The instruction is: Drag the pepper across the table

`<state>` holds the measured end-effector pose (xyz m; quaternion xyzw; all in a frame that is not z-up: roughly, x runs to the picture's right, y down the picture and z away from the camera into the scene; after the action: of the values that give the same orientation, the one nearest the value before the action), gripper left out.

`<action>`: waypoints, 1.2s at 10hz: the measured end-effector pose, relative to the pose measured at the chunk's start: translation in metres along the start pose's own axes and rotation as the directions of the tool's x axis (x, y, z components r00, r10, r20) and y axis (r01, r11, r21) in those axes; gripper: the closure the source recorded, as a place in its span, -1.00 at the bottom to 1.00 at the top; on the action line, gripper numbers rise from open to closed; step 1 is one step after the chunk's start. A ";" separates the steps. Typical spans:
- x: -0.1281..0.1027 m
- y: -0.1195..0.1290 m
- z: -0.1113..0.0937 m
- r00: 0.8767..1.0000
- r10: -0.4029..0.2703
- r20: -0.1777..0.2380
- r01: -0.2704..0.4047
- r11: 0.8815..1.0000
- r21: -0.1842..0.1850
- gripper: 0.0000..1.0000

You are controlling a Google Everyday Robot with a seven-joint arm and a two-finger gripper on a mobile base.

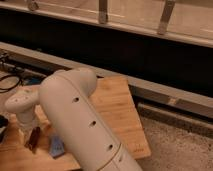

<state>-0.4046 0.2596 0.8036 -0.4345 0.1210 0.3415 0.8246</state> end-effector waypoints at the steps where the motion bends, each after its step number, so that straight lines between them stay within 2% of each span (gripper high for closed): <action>1: 0.000 -0.001 -0.001 1.000 0.001 0.000 -0.001 1.000 0.000 0.06; 2: 0.000 -0.003 -0.003 1.000 0.004 0.001 -0.004 1.000 0.002 0.26; 3: 0.000 -0.003 -0.007 1.000 0.004 0.001 -0.004 1.000 0.003 0.53; 5: 0.000 -0.003 -0.011 1.000 0.004 0.000 -0.004 1.000 0.003 0.86; 6: 0.000 -0.003 -0.015 1.000 0.003 0.000 -0.003 1.000 0.003 0.95; 12: 0.002 0.005 -0.014 1.000 -0.016 -0.004 0.016 1.000 0.004 0.95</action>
<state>-0.4048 0.2513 0.7908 -0.4344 0.1197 0.3338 0.8280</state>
